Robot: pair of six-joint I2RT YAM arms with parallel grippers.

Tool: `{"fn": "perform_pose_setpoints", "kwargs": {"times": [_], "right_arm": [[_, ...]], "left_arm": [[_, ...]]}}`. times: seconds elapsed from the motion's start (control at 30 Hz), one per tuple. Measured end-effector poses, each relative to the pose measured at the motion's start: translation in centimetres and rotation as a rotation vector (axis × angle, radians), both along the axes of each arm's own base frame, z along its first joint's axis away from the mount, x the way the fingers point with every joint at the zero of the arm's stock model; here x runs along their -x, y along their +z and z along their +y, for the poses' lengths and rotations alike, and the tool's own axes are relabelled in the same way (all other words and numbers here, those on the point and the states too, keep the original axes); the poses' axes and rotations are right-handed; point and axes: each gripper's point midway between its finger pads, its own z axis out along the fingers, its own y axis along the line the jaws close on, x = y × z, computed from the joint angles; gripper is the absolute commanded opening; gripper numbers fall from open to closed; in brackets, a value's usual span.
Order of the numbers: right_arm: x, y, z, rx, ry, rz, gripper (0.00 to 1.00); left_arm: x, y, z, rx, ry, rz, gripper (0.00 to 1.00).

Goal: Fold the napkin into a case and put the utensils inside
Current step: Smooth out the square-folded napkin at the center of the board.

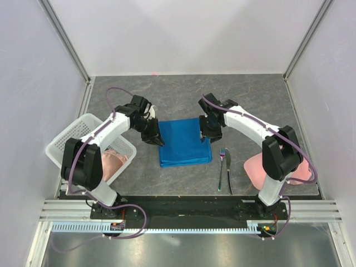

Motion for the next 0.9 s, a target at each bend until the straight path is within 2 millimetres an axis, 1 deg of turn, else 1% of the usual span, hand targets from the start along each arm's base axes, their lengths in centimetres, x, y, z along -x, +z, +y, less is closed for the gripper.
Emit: {"fn": "perform_pose_setpoints", "kwargs": {"times": [0.03, 0.07, 0.1, 0.13, 0.17, 0.23, 0.3, 0.43, 0.47, 0.53, 0.57, 0.67, 0.73, 0.8, 0.87, 0.9], "right_arm": [[-0.4, 0.6, 0.4, -0.018, 0.012, -0.017, 0.36], [-0.8, 1.0, 1.1, -0.047, 0.021, -0.029, 0.32], [-1.0, 1.1, 1.6, -0.072, 0.029, -0.034, 0.23], [-1.0, 0.9, 2.0, -0.093, 0.034, -0.032, 0.21], [-0.9, 0.6, 2.4, -0.113, 0.037, -0.026, 0.2], [-0.1, -0.9, 2.6, -0.135, 0.039, 0.006, 0.18], [1.1, -2.6, 2.1, -0.128, 0.038, 0.054, 0.18], [3.3, -6.1, 0.5, -0.1, 0.021, 0.135, 0.17], [3.7, -6.5, 0.3, -0.11, 0.013, 0.156, 0.16], [3.5, -6.5, 0.2, -0.124, 0.0, 0.158, 0.16], [3.4, -6.5, 0.2, -0.13, -0.001, 0.157, 0.16], [3.2, -6.4, 0.3, -0.138, -0.001, 0.151, 0.18], [3.1, -6.2, 0.3, -0.138, -0.001, 0.144, 0.2], [3.0, -5.9, 0.3, -0.141, 0.0, 0.138, 0.23], [2.6, -5.1, 0.6, -0.15, 0.003, 0.121, 0.25], [2.2, -4.6, 0.8, -0.158, 0.004, 0.108, 0.27]], "left_arm": [[-0.5, 0.1, -0.3, 0.012, 0.002, -0.008, 0.12], [-0.7, -0.1, -0.6, 0.022, 0.002, -0.004, 0.11], [-0.8, -0.6, -0.8, 0.029, 0.001, 0.011, 0.11], [-0.7, -1.5, -1.0, 0.032, 0.001, 0.037, 0.11], [-0.5, -2.4, -1.1, 0.029, -0.001, 0.058, 0.1], [0.4, -4.2, -0.8, 0.012, 0.0, 0.105, 0.1], [1.9, -5.9, -0.3, -0.012, 0.0, 0.164, 0.1], [4.7, -8.3, 0.6, -0.04, 0.012, 0.247, 0.1], [5.3, -8.8, 0.9, -0.049, 0.018, 0.269, 0.1], [6.4, -9.5, 1.3, -0.072, 0.03, 0.302, 0.1], [6.5, -9.6, 1.4, -0.076, 0.033, 0.309, 0.11], [6.1, -9.4, 1.4, -0.093, 0.032, 0.294, 0.12], [5.2, -8.9, 1.3, -0.108, 0.028, 0.258, 0.13], [4.2, -7.9, 0.9, -0.108, 0.023, 0.217, 0.13], [3.2, -6.4, 0.2, -0.086, 0.014, 0.162, 0.13], [2.7, -5.5, -0.1, -0.072, 0.011, 0.13, 0.13]]}}
